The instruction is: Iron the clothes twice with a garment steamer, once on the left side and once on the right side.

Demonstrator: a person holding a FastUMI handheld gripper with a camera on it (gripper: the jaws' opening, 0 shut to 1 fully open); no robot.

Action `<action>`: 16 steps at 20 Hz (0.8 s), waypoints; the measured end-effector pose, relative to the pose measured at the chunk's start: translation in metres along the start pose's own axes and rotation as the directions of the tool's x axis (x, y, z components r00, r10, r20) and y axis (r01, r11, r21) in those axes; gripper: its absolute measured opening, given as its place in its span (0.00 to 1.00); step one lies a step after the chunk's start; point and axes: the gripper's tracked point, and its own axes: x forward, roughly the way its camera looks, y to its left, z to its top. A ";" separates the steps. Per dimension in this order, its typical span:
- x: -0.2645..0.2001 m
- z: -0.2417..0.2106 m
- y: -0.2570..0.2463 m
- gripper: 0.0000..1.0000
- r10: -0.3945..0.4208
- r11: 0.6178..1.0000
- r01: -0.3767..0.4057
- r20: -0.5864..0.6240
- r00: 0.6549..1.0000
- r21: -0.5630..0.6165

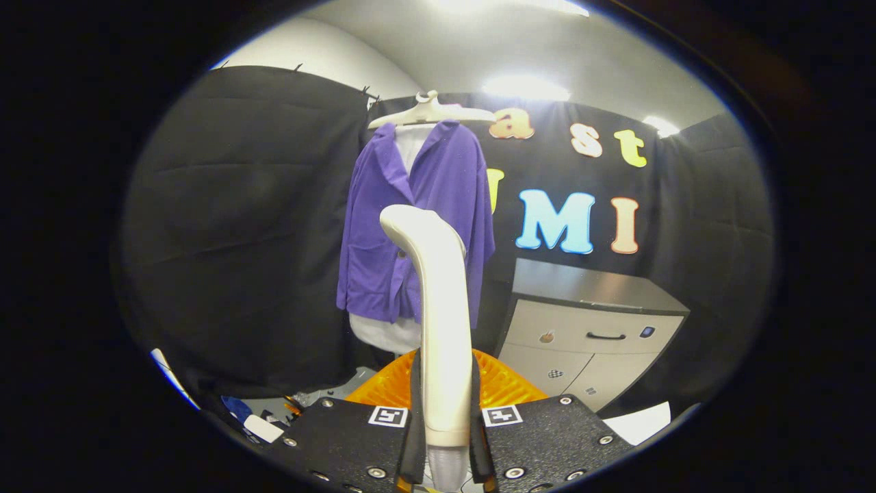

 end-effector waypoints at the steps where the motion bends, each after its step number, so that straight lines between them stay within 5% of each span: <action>1: -0.007 0.008 -0.007 0.25 -0.014 1.000 0.014 0.028 1.000 0.017; 16: -0.018 0.035 -0.039 0.25 -0.249 0.965 0.235 0.118 0.961 0.120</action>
